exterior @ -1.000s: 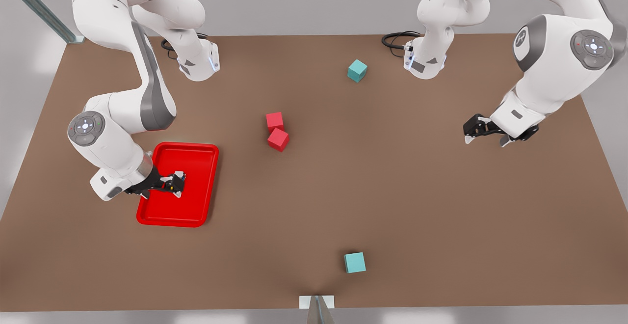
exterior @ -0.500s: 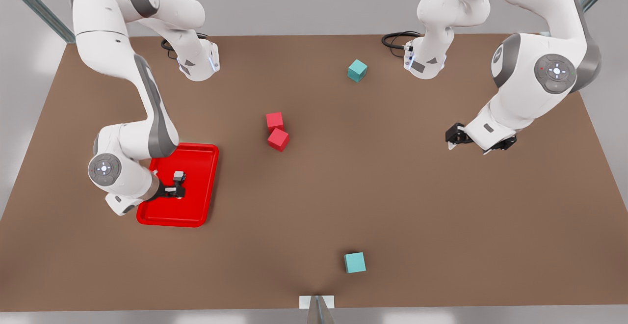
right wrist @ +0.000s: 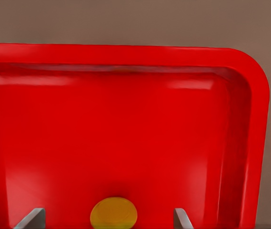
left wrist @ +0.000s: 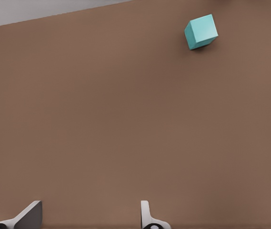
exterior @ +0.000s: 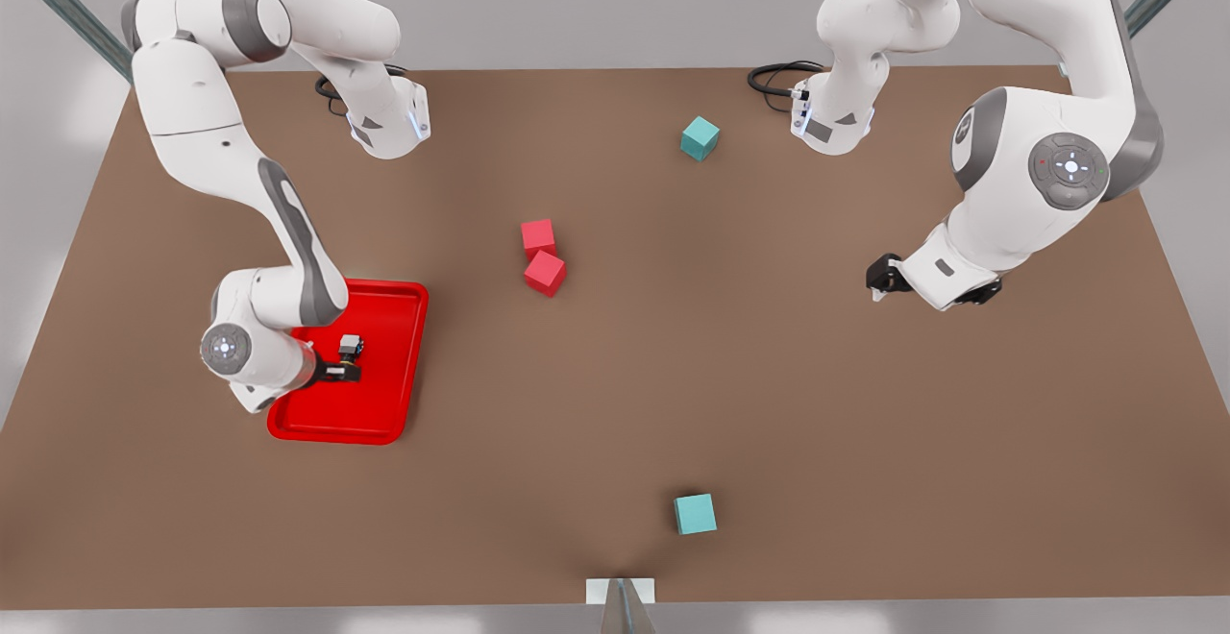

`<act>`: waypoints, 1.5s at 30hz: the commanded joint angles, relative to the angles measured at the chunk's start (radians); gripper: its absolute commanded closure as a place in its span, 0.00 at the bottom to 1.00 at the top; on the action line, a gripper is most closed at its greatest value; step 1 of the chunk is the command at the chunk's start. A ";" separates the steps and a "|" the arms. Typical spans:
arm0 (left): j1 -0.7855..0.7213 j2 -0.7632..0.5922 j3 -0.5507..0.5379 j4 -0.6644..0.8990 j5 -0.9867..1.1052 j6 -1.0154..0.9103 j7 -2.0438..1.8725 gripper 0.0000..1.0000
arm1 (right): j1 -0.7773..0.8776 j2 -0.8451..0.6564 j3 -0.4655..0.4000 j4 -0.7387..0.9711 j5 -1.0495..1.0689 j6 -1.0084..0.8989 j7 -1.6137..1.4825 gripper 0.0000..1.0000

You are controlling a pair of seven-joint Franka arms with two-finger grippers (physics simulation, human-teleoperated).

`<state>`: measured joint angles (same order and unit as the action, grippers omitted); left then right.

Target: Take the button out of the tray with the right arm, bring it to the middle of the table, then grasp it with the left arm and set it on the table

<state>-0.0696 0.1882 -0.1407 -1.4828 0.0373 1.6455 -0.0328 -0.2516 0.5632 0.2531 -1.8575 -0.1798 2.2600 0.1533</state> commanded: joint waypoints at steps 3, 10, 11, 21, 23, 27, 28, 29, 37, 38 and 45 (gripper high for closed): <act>-0.015 0.000 0.000 -0.013 0.000 0.000 0.002 0.00 | -0.012 -0.026 0.005 -0.060 0.003 0.110 -0.012 0.00; -0.016 0.011 0.000 -0.013 0.001 0.000 0.002 0.00 | -0.020 -0.063 0.005 -0.157 0.007 0.148 -0.009 0.00; -0.016 0.011 0.000 -0.016 0.000 0.000 0.002 0.00 | -0.024 -0.075 0.005 -0.170 0.008 0.148 -0.008 0.00; -0.027 0.011 0.000 -0.019 0.001 0.000 0.002 0.00 | -0.035 -0.100 0.006 -0.278 0.011 0.233 0.006 0.00; -0.027 0.011 0.000 -0.019 0.000 0.000 0.002 0.00 | -0.035 -0.101 0.006 -0.290 0.011 0.233 0.006 0.00; -0.027 0.011 0.000 -0.020 0.000 0.000 0.002 0.00 | -0.035 -0.103 0.006 -0.302 0.011 0.233 0.020 0.00; -0.027 0.011 0.000 -0.020 0.000 0.000 0.002 0.00 | -0.035 -0.103 0.006 -0.307 0.011 0.233 0.022 0.00; -0.027 0.011 0.000 -0.020 0.000 0.000 0.002 0.00 | -0.035 -0.103 0.006 -0.307 0.011 0.233 0.020 0.00; -0.027 0.011 0.000 -0.028 0.000 0.000 0.002 0.00 | -0.035 -0.100 0.006 -0.307 0.011 0.231 0.018 0.30; -0.027 0.011 0.000 -0.028 0.000 0.000 0.002 0.00 | -0.035 -0.100 0.006 -0.307 0.011 0.231 0.018 0.30; -0.027 0.011 0.000 -0.031 0.000 0.000 0.002 0.00 | -0.035 -0.098 0.006 -0.305 0.011 0.230 0.018 0.30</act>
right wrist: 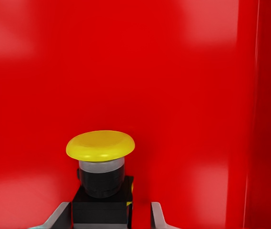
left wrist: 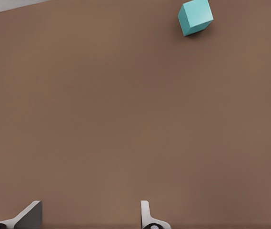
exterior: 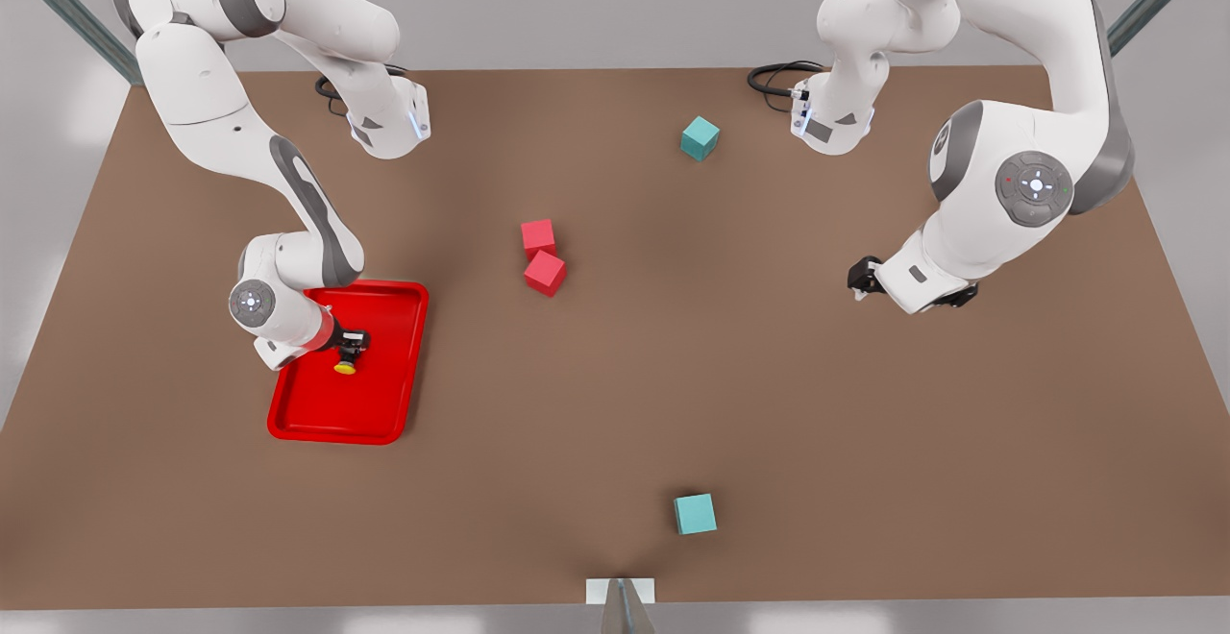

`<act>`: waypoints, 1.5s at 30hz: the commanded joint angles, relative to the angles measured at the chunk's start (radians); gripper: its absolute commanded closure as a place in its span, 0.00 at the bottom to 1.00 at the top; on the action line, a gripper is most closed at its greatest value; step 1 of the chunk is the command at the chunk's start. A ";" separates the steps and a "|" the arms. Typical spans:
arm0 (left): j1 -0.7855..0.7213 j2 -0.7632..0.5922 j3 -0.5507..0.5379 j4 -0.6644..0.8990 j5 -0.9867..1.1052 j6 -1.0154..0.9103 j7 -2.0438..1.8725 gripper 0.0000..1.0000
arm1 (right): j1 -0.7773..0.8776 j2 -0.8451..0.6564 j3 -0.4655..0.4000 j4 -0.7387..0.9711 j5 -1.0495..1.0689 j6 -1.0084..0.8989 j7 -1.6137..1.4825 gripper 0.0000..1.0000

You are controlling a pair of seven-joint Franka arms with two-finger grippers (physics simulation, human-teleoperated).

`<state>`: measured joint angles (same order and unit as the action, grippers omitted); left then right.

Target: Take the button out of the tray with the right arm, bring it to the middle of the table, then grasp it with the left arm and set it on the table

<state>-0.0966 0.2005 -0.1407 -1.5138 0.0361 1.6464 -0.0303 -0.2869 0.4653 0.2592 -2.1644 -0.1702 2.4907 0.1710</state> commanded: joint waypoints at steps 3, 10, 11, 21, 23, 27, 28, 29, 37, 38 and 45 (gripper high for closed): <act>0.000 -0.001 0.000 -0.002 0.001 0.000 0.000 0.00 | 0.000 -0.001 0.000 0.002 0.001 0.001 0.001 0.31; 0.000 -0.001 0.000 -0.002 0.001 0.000 0.000 0.00 | 0.000 -0.001 0.000 0.002 0.001 0.001 0.001 0.34; 0.000 -0.001 0.000 -0.002 0.001 0.000 0.000 0.00 | 0.000 -0.001 0.000 0.002 0.001 0.001 0.002 0.34; 0.000 0.000 0.000 -0.002 0.001 0.000 0.000 0.00 | 0.003 -0.001 0.002 0.003 0.001 0.001 -0.002 0.54; 0.000 0.000 0.000 -0.002 0.001 0.001 0.000 0.00 | 0.008 -0.002 0.002 0.009 0.001 -0.004 -0.005 0.56; 0.000 0.004 0.000 -0.002 0.001 0.000 0.000 0.00 | 0.000 -0.031 0.074 0.077 0.000 -0.114 -0.011 0.56; 0.000 0.004 0.000 -0.002 0.001 0.000 0.000 0.00 | 0.011 -0.054 0.081 0.086 0.000 -0.130 -0.001 0.56; 0.000 0.004 0.000 -0.002 0.001 0.000 0.000 0.00 | 0.014 -0.056 0.083 0.109 0.000 -0.139 -0.014 0.56; 0.000 0.004 0.000 -0.002 0.001 0.000 0.000 0.00 | 0.022 -0.074 0.180 0.150 0.001 -0.157 0.039 0.60; 0.000 0.004 0.000 -0.002 0.001 0.001 0.000 0.00 | 0.023 -0.071 0.210 0.176 0.001 -0.157 0.070 0.60; 0.000 0.004 0.000 -0.002 0.001 0.000 0.000 0.00 | 0.239 -0.001 0.241 0.321 -0.002 -0.151 0.372 0.60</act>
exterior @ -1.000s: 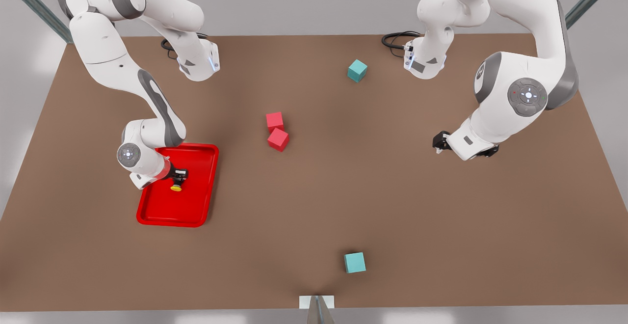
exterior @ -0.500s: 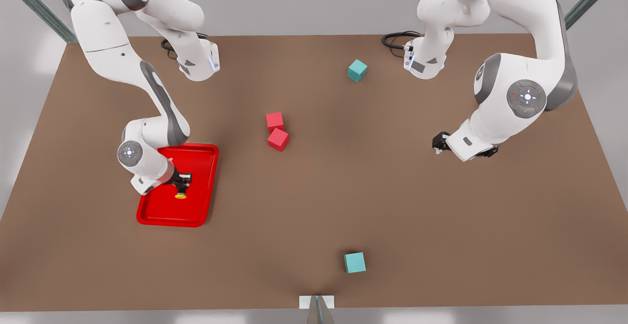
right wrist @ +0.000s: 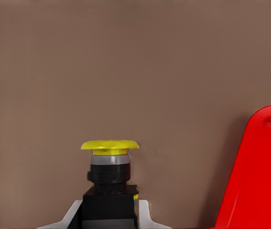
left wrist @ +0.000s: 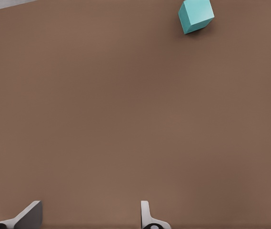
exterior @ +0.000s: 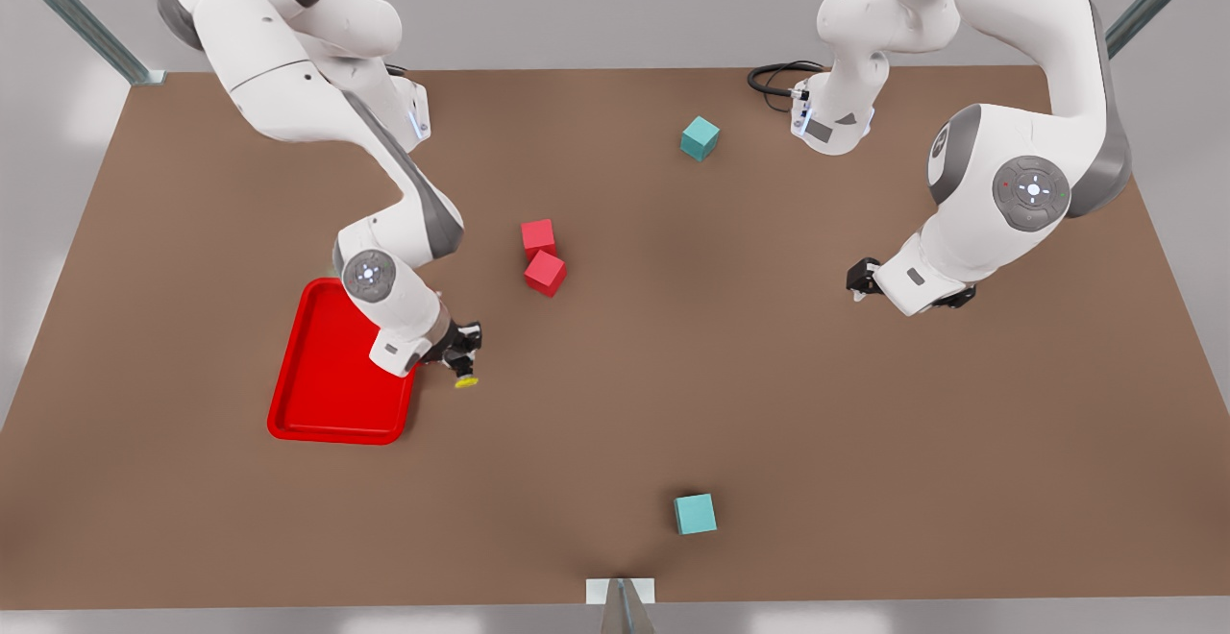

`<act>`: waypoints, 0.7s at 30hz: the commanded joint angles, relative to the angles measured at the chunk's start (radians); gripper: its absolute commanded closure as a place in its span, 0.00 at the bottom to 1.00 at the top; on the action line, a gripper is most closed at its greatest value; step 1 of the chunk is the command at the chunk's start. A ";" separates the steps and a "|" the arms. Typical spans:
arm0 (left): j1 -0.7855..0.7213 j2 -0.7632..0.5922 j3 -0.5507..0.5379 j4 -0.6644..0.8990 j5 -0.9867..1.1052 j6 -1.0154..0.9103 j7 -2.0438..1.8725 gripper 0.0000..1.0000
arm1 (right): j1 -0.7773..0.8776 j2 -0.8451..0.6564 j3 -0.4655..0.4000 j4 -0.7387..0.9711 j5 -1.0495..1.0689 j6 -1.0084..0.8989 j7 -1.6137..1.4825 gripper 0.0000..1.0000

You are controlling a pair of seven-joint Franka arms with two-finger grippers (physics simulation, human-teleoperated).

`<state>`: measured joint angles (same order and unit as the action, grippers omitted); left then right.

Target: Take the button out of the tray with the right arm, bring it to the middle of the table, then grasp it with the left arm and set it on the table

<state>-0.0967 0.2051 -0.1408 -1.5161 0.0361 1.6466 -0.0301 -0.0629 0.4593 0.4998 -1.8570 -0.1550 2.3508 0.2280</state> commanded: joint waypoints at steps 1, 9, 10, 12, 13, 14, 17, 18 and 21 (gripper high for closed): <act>0.000 0.000 0.000 0.000 0.001 0.001 -0.001 0.00 | 0.041 0.033 -0.001 0.050 -0.020 -0.011 0.353 0.60; 0.000 0.000 0.000 0.000 0.001 -0.001 -0.001 0.00 | 0.248 0.143 -0.026 0.280 -0.025 -0.102 0.689 0.59; 0.000 -0.001 0.000 0.000 0.001 -0.001 -0.001 0.00 | 0.279 0.165 -0.030 0.323 -0.025 -0.127 0.726 0.59; 0.000 -0.001 0.000 0.000 0.001 -0.001 -0.001 0.00 | 0.321 0.202 -0.041 0.384 -0.021 -0.127 0.801 0.59; 0.000 -0.001 0.000 0.000 0.001 -0.001 -0.001 0.00 | 0.325 0.208 -0.041 0.384 -0.023 -0.114 0.810 0.58; 0.000 -0.001 0.000 0.000 0.001 -0.001 -0.001 0.00 | 0.330 0.213 -0.041 0.391 -0.020 -0.114 0.818 0.58; 0.000 -0.001 0.000 0.000 0.001 -0.001 -0.001 0.00 | 0.374 0.275 -0.044 0.493 -0.021 -0.128 0.890 0.58; 0.000 -0.001 0.000 0.000 0.001 -0.001 -0.001 0.00 | 0.422 0.280 -0.093 0.509 -0.025 -0.127 0.924 0.58; 0.000 0.000 0.000 0.000 0.001 -0.001 -0.001 0.00 | 0.541 0.377 -0.174 0.671 -0.026 -0.176 1.093 0.58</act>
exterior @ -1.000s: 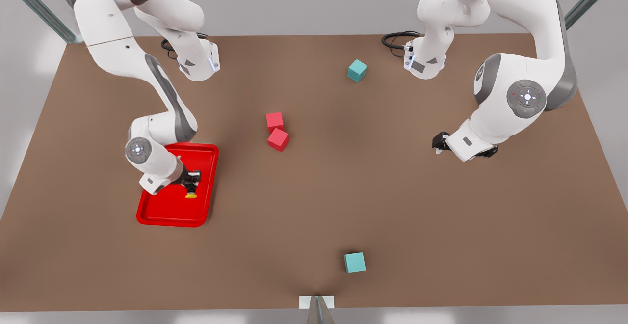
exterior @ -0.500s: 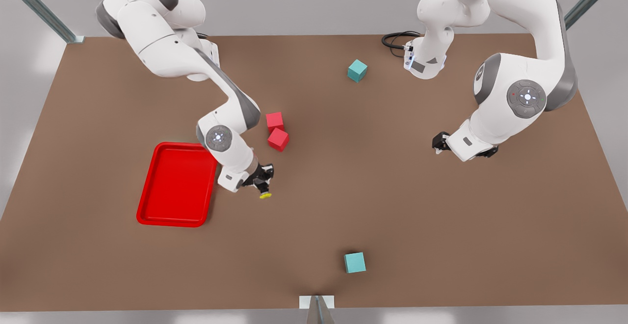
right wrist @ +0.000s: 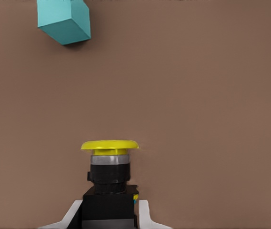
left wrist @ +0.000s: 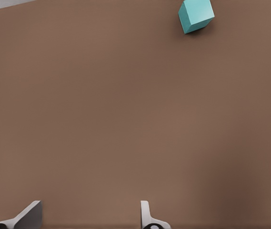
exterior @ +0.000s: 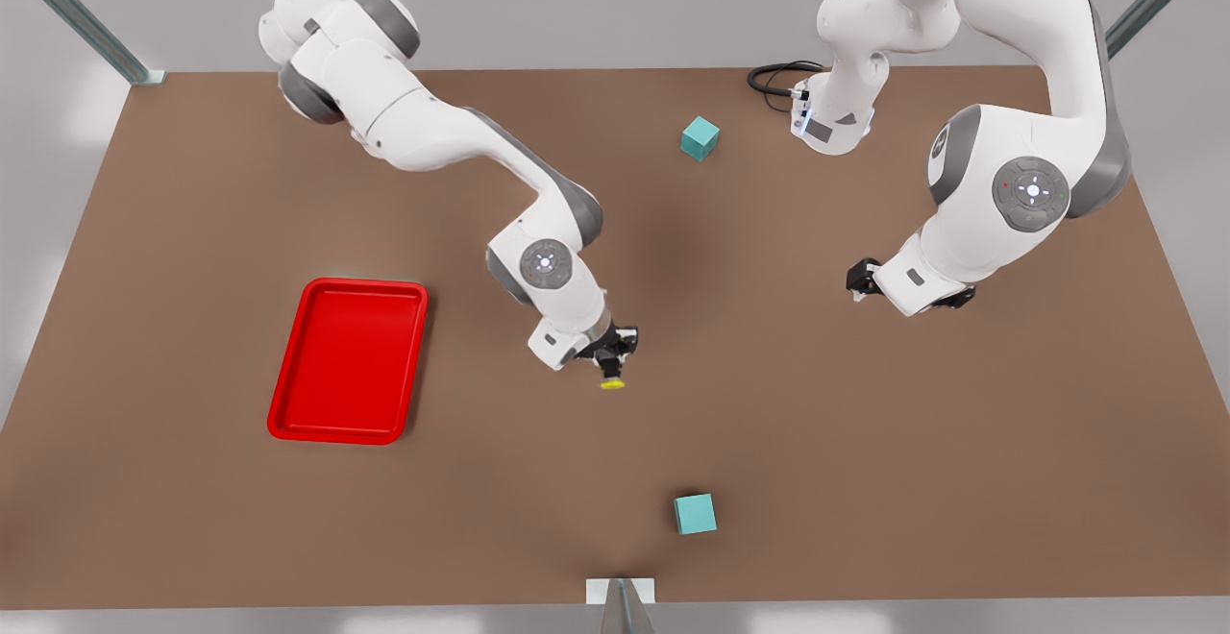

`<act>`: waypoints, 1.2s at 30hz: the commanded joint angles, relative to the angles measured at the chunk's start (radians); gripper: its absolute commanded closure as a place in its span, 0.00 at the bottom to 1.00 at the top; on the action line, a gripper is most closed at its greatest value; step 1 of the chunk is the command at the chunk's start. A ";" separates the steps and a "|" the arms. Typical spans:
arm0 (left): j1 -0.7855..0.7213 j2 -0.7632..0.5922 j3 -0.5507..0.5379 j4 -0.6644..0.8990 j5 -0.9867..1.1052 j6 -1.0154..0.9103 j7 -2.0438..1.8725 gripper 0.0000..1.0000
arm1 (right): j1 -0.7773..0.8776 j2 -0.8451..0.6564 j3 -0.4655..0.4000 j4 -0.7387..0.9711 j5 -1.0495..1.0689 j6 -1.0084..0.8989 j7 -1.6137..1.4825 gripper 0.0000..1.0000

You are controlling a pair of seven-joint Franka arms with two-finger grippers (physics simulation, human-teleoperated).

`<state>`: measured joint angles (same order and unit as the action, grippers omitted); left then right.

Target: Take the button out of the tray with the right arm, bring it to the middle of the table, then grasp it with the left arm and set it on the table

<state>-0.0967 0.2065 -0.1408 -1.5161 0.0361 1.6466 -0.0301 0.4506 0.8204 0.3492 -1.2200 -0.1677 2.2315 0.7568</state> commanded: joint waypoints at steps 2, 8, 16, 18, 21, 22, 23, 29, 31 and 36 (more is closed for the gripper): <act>0.000 -0.001 0.000 0.000 0.001 0.001 -0.001 0.00 | 0.077 0.083 -0.030 0.129 -0.013 -0.073 0.611 0.58; 0.000 0.001 0.000 0.000 0.001 0.007 -0.001 0.00 | 0.183 0.224 -0.076 0.292 -0.009 -0.101 0.727 0.58; 0.000 0.007 0.000 0.000 0.001 0.012 -0.001 0.00 | 0.247 0.275 -0.122 0.312 -0.013 -0.078 0.696 0.00; 0.000 0.008 0.000 0.000 0.001 0.012 -0.001 0.00 | 0.238 0.261 -0.136 0.313 -0.007 -0.089 0.598 0.00; 0.000 0.010 0.000 0.000 0.001 0.012 -0.001 0.00 | 0.082 0.020 -0.141 0.292 0.093 -0.386 0.179 0.00; 0.000 0.011 0.000 0.000 -0.001 0.012 -0.002 0.00 | 0.021 -0.111 -0.163 0.194 0.085 -0.486 -0.054 0.00; 0.000 0.011 0.000 0.000 0.001 0.012 -0.001 0.00 | -0.029 -0.286 -0.200 0.002 0.067 -0.481 -0.250 0.00; -0.336 0.280 0.000 0.066 -0.039 0.140 -0.478 0.00 | -0.374 -0.645 -0.202 -0.239 0.047 -0.602 -0.780 0.00; -0.399 0.390 0.000 0.066 -0.061 0.318 -0.556 0.00 | -0.398 -0.644 -0.202 -0.213 0.048 -0.664 -0.783 0.00; -0.439 0.554 0.003 0.057 -0.050 0.679 -0.688 0.00 | -0.438 -0.641 -0.203 -0.187 0.039 -0.682 -0.781 0.00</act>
<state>-0.5335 0.7491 -0.1387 -1.4584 -0.0144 2.0496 -0.2892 0.0100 0.1807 0.1453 -1.4149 -0.1263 1.6257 0.5377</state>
